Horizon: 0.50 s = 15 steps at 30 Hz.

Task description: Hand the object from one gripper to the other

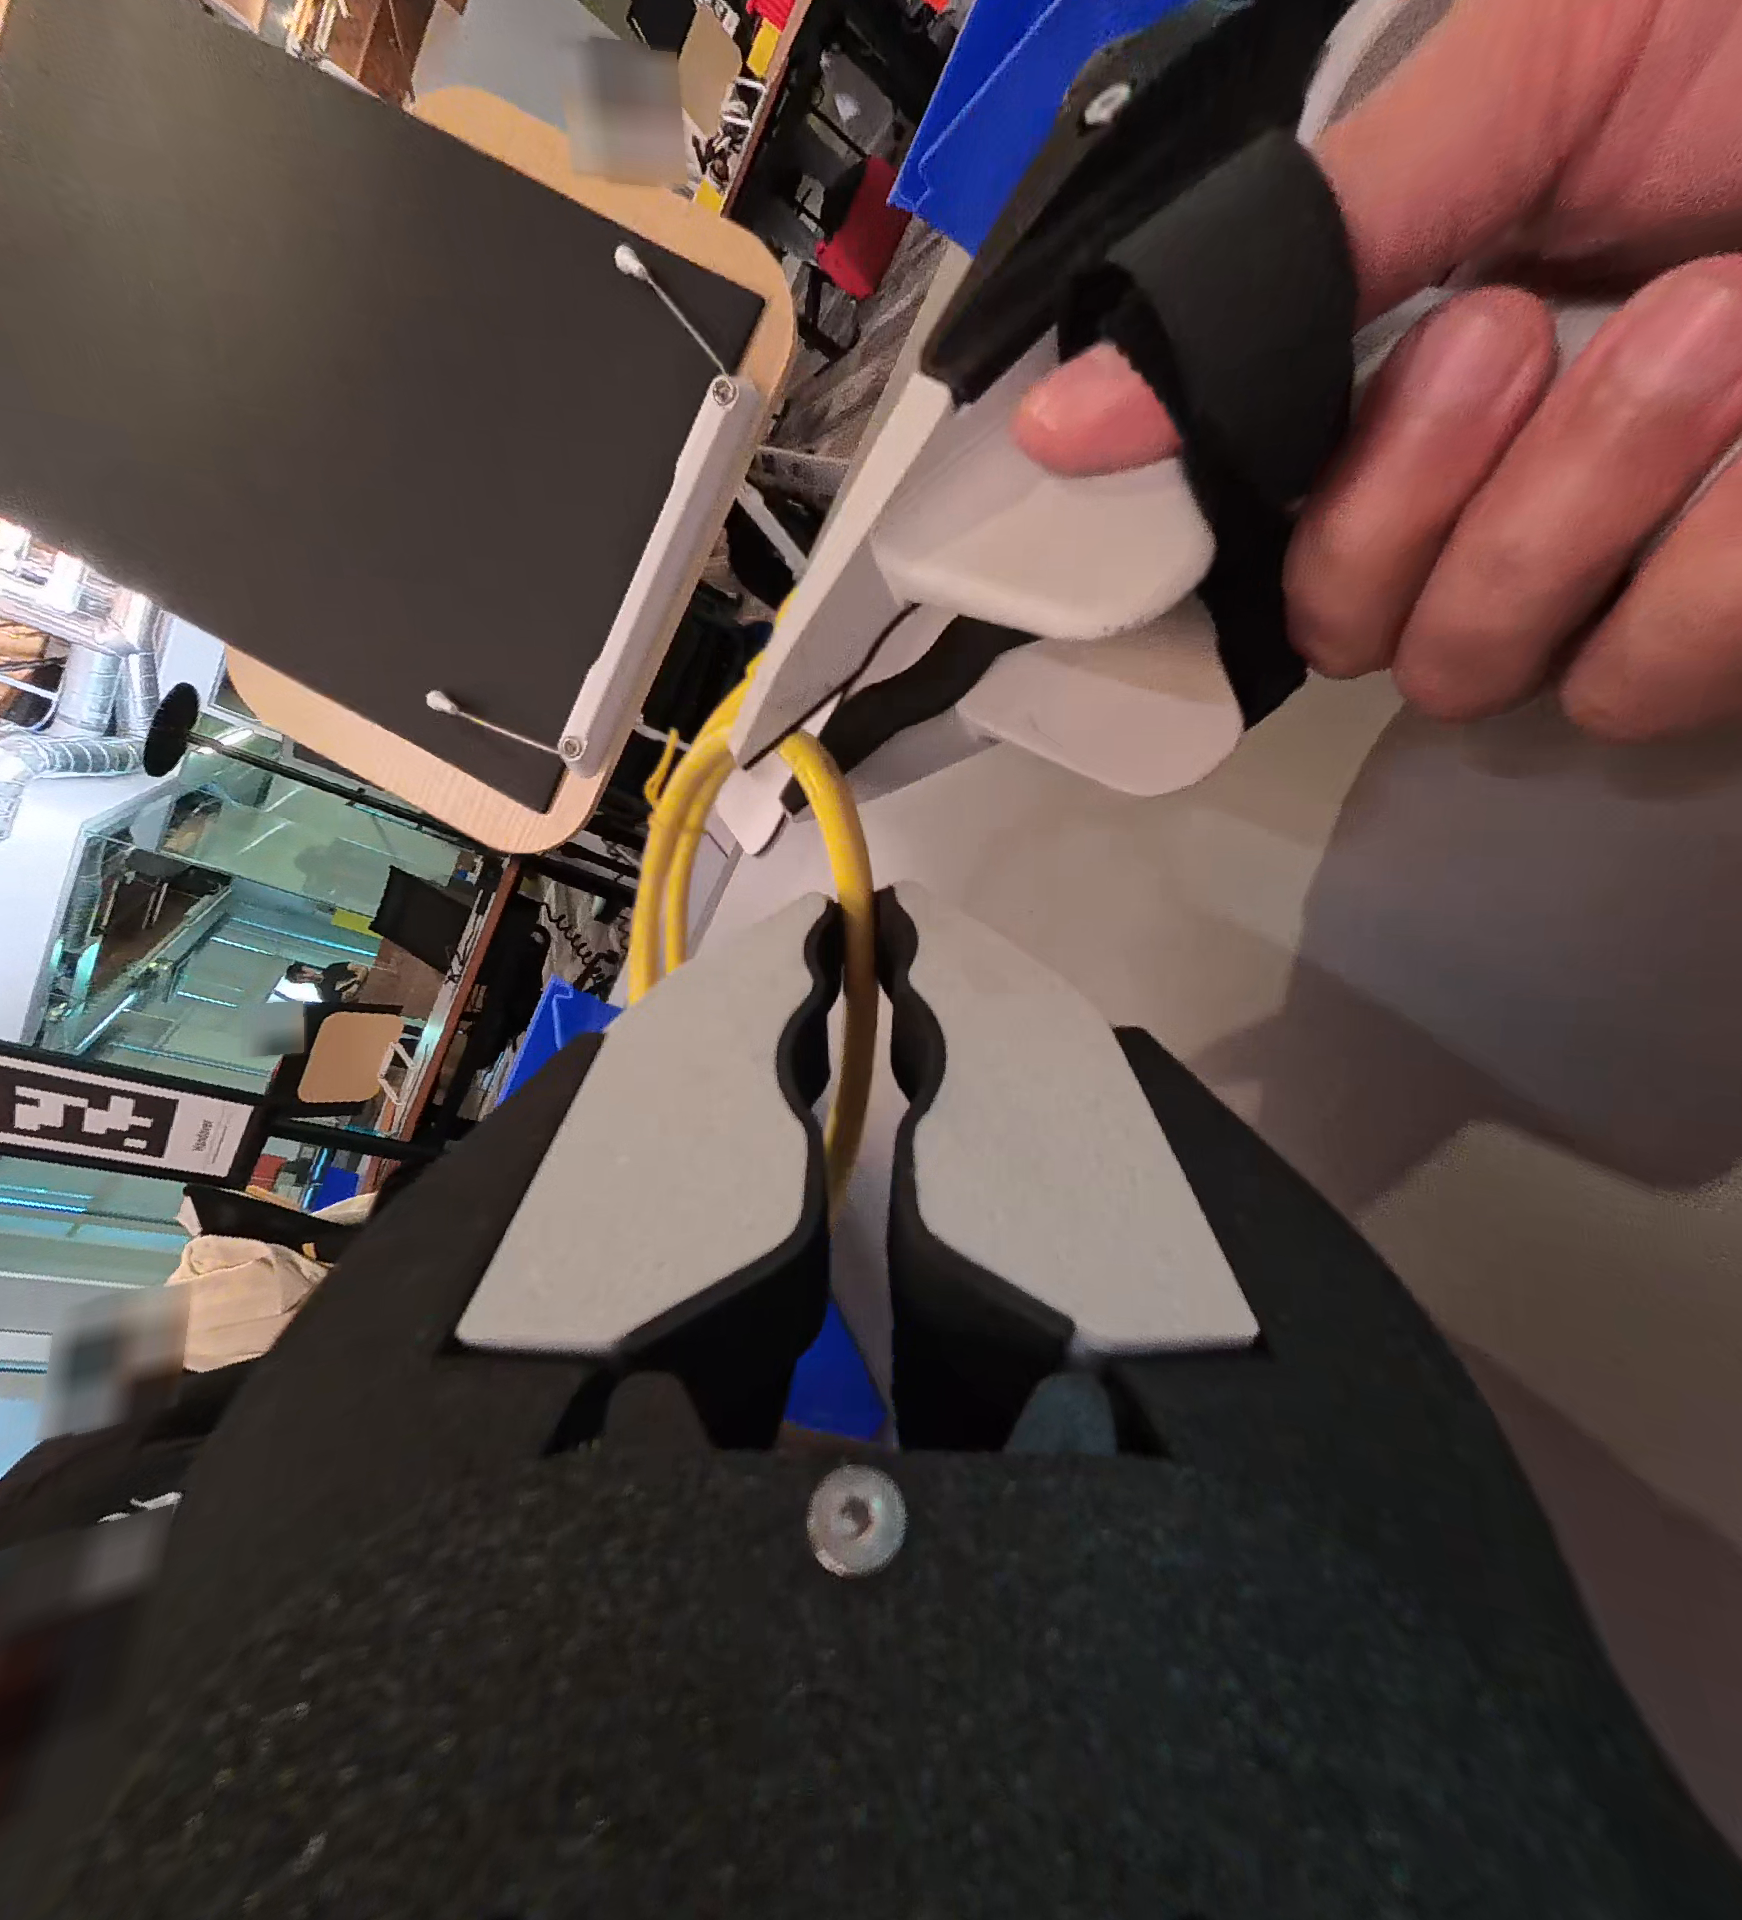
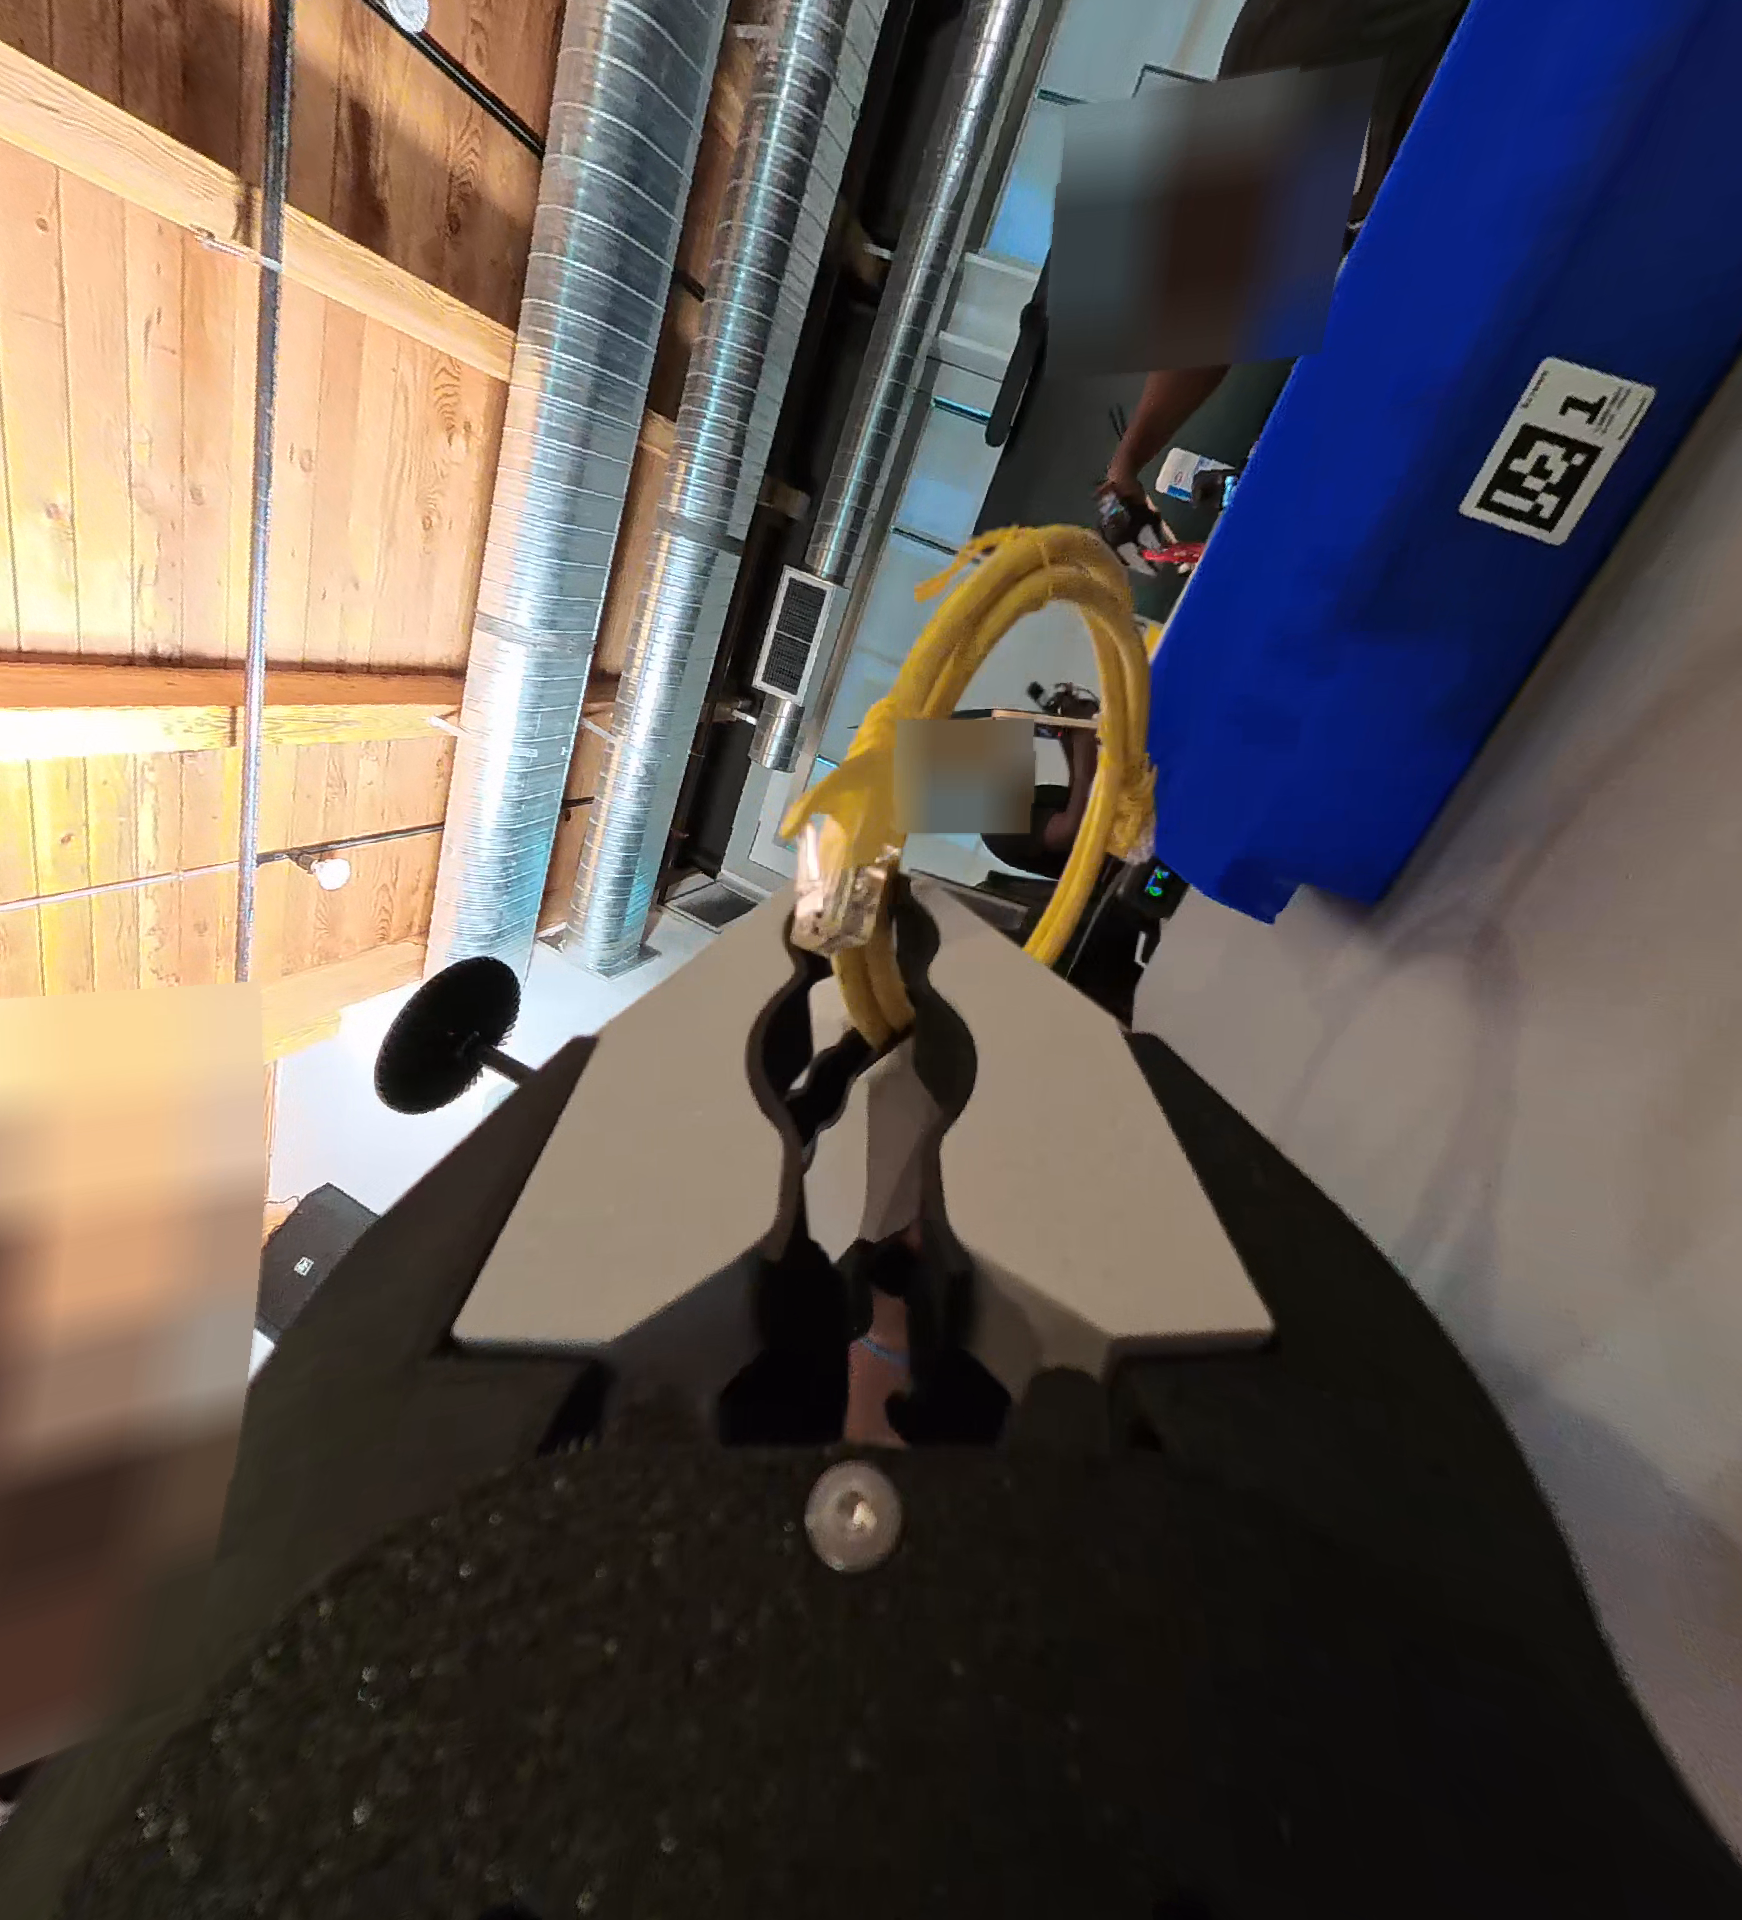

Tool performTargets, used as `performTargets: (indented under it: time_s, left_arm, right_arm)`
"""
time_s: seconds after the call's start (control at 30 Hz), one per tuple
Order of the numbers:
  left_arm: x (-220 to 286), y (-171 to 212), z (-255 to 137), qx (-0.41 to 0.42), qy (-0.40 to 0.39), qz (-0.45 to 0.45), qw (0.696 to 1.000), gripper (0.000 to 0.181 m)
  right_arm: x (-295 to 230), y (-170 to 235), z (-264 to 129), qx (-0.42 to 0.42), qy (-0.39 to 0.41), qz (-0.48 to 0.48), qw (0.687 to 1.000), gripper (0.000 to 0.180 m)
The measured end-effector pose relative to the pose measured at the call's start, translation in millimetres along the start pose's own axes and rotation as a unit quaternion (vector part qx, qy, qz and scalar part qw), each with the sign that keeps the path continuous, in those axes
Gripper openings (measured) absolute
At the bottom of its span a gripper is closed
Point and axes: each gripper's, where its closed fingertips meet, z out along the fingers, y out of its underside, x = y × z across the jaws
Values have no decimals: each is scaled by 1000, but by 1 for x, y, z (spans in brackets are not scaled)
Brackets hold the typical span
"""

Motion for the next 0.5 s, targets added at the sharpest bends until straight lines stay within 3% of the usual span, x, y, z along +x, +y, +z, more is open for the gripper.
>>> performTargets:
  time_s: [0.17, 0.27, 0.4, 0.5]
  left_arm:
    - [6, 0, 0, 5, 11, -28, 1000, 7]
    - [14, 3, -6, -7, 69, -125, 990, 17]
    - [11, 6, -29, 30, 153, -333, 930, 28]
    - [6, 30, -40, 49, 179, -454, 872, 39]
  right_arm:
    - [-3, 2, -1, -25, 30, -58, 998, 11]
    - [-7, -6, -11, -18, 50, -86, 995, 10]
    - [-8, -7, -38, -79, 123, -199, 969, 11]
    - [-36, 12, -50, -150, 98, -274, 945, 10]
